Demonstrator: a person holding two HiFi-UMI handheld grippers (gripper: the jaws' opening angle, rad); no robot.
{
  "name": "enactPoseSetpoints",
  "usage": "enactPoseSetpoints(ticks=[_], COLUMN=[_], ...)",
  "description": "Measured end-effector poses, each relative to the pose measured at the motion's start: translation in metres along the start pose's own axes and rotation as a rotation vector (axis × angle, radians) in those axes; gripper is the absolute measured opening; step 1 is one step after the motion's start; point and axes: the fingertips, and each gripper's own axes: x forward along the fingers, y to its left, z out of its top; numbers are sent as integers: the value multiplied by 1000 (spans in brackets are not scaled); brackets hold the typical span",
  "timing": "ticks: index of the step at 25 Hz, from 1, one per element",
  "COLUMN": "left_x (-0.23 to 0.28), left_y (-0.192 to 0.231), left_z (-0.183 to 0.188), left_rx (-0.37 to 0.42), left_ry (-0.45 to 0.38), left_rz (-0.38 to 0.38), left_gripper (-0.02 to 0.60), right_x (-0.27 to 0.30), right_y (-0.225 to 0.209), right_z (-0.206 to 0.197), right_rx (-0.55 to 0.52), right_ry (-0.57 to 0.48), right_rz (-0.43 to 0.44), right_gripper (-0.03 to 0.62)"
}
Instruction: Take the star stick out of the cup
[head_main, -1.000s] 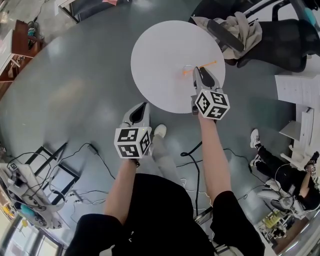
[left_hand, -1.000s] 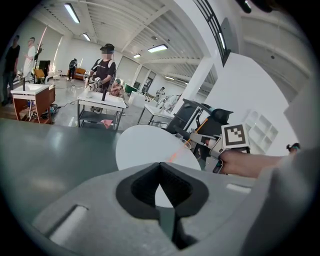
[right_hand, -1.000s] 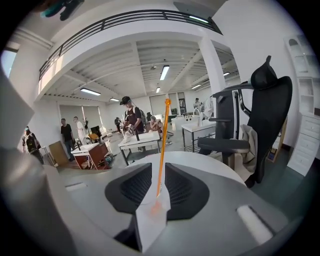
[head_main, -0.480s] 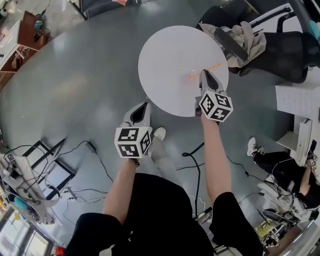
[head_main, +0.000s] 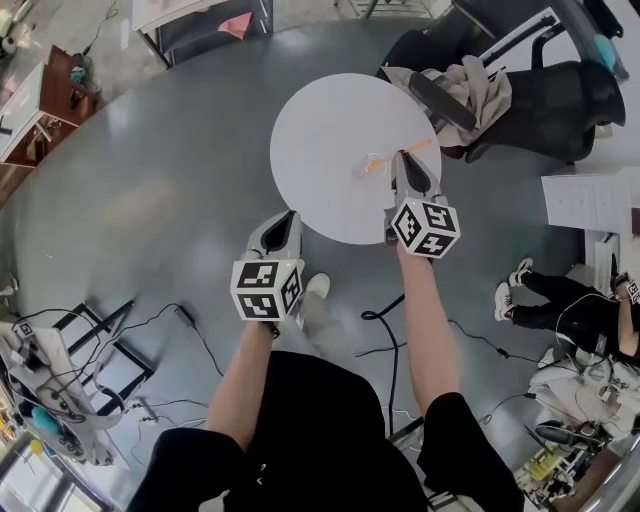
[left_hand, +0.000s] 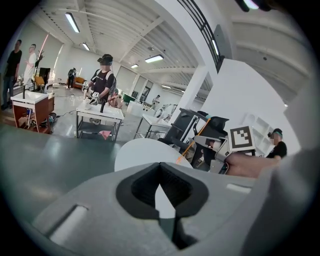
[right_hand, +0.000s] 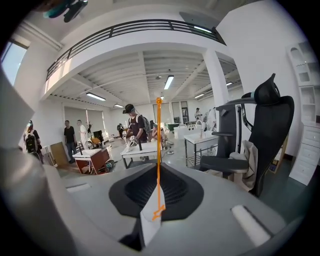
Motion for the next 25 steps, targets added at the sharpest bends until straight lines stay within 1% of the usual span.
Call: enactPoseSetpoints(ticks=[9, 14, 16, 20, 22, 25], left_x=[-10, -23, -30, -36, -36, -44], left_y=[-38, -69, -82, -101, -111, -129], left_z=[32, 73, 85, 99, 105, 108], left_rx=[73, 136, 156, 180, 193, 217], left_ry=[-53, -140, -171, -225, -261, -291], left_rz=[-68, -119, -137, -164, -170, -187], left_gripper=[3, 3, 3, 3, 3, 3], right_x=[-49, -86, -103, -137, -153, -186], right_y=[9, 23, 32, 48, 49, 49], right_z=[64, 89, 97, 114, 119, 124], right_rx=[-13, -50, -97, -195, -202, -190], right_ry=[-138, -190, -196, -219, -237, -252], right_rz=[7, 27, 33, 35, 35, 18], right_gripper=[18, 18, 18, 18, 18, 18])
